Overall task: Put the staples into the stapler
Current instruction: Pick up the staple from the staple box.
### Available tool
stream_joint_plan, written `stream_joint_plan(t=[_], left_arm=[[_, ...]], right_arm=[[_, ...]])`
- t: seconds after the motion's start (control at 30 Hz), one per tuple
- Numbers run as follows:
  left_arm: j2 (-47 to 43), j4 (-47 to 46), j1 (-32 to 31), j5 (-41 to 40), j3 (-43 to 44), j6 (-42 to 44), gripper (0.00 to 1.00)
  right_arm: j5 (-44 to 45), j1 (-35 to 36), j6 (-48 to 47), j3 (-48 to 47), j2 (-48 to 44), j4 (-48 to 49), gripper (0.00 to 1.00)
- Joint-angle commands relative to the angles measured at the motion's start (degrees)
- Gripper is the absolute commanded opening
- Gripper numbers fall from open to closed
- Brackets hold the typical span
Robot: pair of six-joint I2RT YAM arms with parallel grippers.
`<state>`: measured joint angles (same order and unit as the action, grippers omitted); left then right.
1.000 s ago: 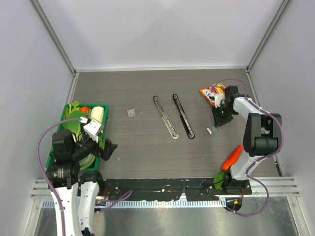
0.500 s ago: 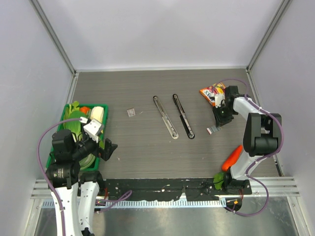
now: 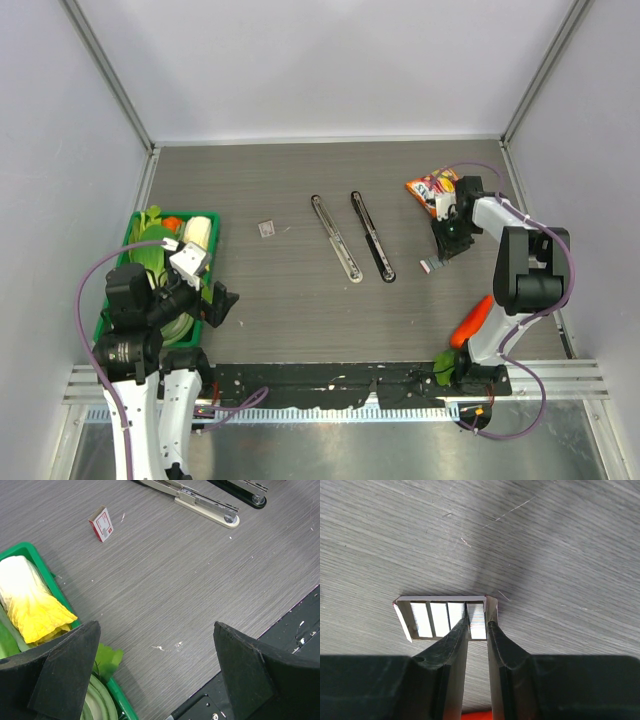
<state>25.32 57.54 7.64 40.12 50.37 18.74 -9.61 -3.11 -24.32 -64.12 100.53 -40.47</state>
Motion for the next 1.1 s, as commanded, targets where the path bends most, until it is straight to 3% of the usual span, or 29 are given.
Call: stream_joint_plan(t=[0.0,1.07], left_arm=[[-0.1,-0.4,0.3,1.1,-0.1,0.9,1.00],[-0.5,-0.4,0.4,1.0,-0.1,0.9,1.00]], right_arm=[[1.5,-0.1,-0.8,-0.9,0.5,0.5,0.27],[5.7,1.1,-2.5,0.5,1.6,2.1,0.30]])
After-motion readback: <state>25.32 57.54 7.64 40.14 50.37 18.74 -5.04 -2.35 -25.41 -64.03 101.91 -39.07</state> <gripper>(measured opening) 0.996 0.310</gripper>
